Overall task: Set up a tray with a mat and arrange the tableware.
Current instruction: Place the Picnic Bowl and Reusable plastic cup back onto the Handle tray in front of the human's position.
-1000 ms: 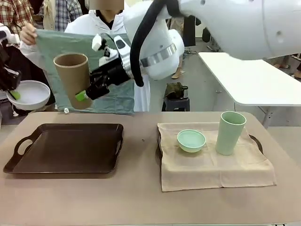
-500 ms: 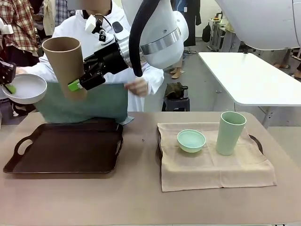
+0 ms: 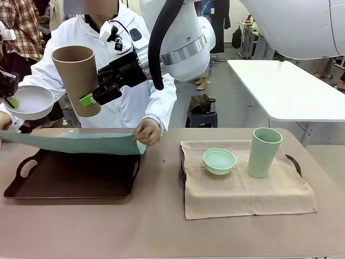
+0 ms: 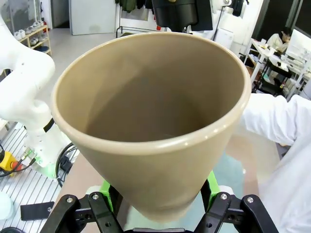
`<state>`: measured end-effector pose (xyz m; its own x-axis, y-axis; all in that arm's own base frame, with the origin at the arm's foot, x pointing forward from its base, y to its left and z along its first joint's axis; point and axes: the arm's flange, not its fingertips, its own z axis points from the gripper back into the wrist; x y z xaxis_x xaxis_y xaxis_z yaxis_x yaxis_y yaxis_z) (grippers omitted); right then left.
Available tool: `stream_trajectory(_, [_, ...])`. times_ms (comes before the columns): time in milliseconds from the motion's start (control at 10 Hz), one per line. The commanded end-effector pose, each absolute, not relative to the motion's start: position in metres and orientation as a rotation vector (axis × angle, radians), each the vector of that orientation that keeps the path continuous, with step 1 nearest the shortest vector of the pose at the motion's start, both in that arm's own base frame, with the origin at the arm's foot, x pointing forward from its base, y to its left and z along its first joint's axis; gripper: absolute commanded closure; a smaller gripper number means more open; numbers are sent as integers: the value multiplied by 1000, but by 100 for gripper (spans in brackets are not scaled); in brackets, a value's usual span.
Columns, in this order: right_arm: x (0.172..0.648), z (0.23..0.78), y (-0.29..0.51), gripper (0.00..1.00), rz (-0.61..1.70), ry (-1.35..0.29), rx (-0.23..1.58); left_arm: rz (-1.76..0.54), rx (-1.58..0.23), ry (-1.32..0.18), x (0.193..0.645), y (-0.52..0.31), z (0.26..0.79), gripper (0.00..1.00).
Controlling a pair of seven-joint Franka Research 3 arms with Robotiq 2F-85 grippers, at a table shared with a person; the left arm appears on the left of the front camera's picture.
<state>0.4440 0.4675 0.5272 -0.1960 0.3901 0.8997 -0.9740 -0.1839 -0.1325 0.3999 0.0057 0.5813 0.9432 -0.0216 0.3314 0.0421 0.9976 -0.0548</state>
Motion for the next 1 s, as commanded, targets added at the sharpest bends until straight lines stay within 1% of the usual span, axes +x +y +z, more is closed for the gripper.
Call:
stream_trajectory(0, [444,528,468,79,1618,-935,911,-37,-60,-340,401,5,581,100])
stream_trajectory(900, [444,528,468,79,1618,-935,911,-37,-60,-340,401,5,581,100])
